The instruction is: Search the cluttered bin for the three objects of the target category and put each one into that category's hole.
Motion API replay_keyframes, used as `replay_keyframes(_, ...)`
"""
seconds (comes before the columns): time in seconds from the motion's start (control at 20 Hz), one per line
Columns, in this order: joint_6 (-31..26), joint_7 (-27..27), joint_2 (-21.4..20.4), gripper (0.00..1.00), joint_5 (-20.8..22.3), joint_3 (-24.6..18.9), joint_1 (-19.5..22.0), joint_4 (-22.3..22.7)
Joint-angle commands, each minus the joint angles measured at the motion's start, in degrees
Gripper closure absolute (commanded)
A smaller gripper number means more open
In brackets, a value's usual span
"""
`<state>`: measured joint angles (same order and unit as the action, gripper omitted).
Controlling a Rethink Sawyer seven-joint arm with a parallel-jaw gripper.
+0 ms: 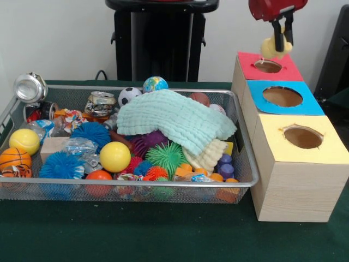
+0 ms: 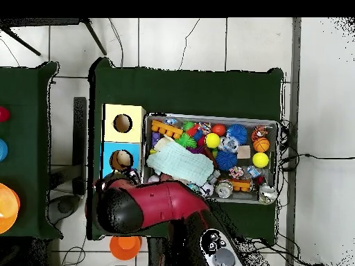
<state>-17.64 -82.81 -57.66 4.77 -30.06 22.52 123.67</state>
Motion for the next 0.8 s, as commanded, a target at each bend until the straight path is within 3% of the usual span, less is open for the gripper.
replay_keyframes(0.05, 4.5, -17.3, 1.2, 1.00, -5.2, 1.5, -0.9, 5.2)
replay_keyframes(0.45, 6.4, -17.4, 5.0, 1.00, -7.6, 5.9, -4.5, 4.6)
replay_keyframes(0.8, 3.2, -16.7, 7.5, 1.00, -8.8, 12.3, -10.8, 1.4)
